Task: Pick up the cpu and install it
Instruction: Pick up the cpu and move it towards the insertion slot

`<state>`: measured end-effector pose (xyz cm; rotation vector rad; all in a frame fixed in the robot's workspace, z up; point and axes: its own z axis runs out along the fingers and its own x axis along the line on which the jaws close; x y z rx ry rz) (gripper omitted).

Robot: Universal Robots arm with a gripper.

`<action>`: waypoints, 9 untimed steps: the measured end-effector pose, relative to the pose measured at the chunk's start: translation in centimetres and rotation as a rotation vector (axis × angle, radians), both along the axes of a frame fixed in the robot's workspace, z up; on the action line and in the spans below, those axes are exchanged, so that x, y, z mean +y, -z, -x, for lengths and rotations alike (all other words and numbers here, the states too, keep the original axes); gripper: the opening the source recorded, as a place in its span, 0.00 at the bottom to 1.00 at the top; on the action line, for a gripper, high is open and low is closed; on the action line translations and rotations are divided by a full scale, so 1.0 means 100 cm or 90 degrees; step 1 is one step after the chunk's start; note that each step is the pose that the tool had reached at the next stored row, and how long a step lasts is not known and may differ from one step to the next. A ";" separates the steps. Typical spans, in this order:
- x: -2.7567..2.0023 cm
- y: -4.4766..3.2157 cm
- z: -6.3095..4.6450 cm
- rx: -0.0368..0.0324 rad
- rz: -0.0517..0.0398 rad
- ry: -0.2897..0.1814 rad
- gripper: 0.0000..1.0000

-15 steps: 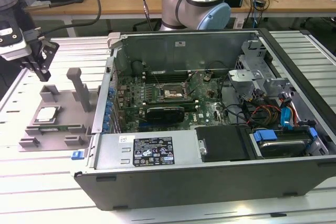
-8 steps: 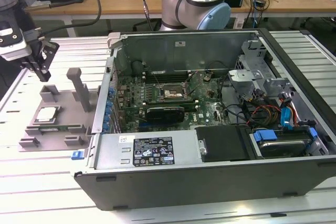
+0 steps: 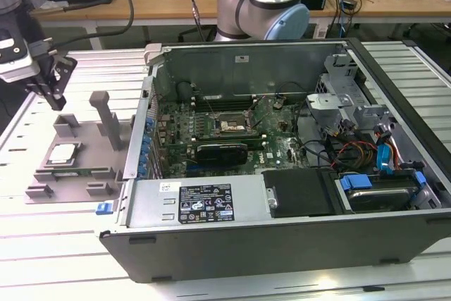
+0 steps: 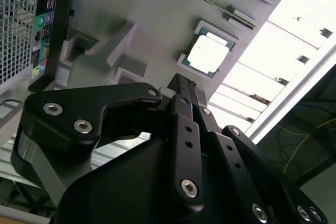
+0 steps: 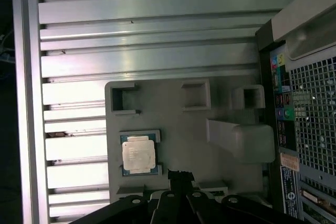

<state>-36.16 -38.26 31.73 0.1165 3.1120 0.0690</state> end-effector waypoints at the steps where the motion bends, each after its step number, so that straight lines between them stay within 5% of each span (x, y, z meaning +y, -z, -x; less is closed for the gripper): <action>1: 0.0000 0.0037 0.004 0.0000 0.0000 0.000 0.11; 3: 0.0000 0.0130 0.013 -0.0001 0.0000 0.000 0.11; 9: -0.0005 0.0253 0.019 -0.0001 0.0000 0.000 0.11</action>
